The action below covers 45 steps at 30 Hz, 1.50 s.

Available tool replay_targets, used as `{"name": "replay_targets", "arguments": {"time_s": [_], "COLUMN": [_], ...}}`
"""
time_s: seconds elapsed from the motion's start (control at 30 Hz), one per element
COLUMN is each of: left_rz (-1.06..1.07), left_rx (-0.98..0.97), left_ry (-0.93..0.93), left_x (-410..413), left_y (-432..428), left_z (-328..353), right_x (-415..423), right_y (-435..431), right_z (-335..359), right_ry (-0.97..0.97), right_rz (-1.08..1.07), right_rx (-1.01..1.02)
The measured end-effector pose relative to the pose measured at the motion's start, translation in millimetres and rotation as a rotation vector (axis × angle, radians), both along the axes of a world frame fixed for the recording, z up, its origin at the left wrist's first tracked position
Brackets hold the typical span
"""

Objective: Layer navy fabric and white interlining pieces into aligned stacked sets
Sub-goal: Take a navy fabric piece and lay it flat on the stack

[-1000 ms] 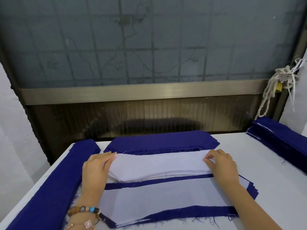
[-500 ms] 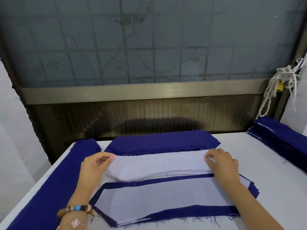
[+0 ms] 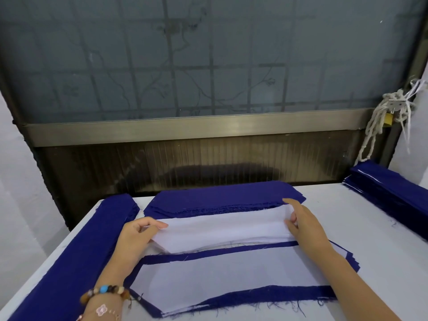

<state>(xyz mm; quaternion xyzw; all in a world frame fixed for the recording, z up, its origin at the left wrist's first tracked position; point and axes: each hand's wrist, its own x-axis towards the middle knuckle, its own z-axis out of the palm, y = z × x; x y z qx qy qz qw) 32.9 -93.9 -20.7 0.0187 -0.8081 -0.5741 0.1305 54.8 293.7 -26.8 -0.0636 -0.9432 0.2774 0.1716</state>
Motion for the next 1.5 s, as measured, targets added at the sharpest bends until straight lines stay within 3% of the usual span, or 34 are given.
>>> {"name": "replay_targets", "arguments": {"time_s": [0.2,0.37,0.57,0.7,0.9,1.1,1.27,1.5], "left_rz": [-0.015,-0.062,-0.048,-0.028,-0.045,-0.019,-0.005,0.008], "left_rx": [0.048,0.062,0.085,0.07,0.056,0.052,0.048,0.097], "left_ry": [0.017,-0.029,-0.055,-0.078,-0.077,-0.074,-0.025,-0.041], "left_x": [1.3,0.1,-2.9,-2.2,-0.4,-4.2,-2.2,4.1], "left_y": [-1.4,-4.1,-7.3,-5.8,-4.3,-6.5,-6.7,-9.2], "left_z": [-0.8,-5.6,-8.0,-8.4,-6.6,-10.1,-9.4,2.8], "right_x": [-0.9,1.7,0.6,4.5,6.1,1.8,-0.3,3.6], "right_y": [6.6,20.5,32.1,35.0,36.7,44.4,47.4,51.7], "right_z": [-2.6,1.0,2.3,5.8,9.6,3.3,1.2,12.4], "right_ry": [-0.022,0.059,-0.014,-0.043,0.061,0.061,0.152,0.251], "right_rz": [-0.052,-0.236,-0.139,-0.138,-0.115,-0.241,-0.22,-0.217], "right_rx": [-0.009,0.147,-0.034,-0.003,-0.106,-0.126,-0.342,-0.492]}}
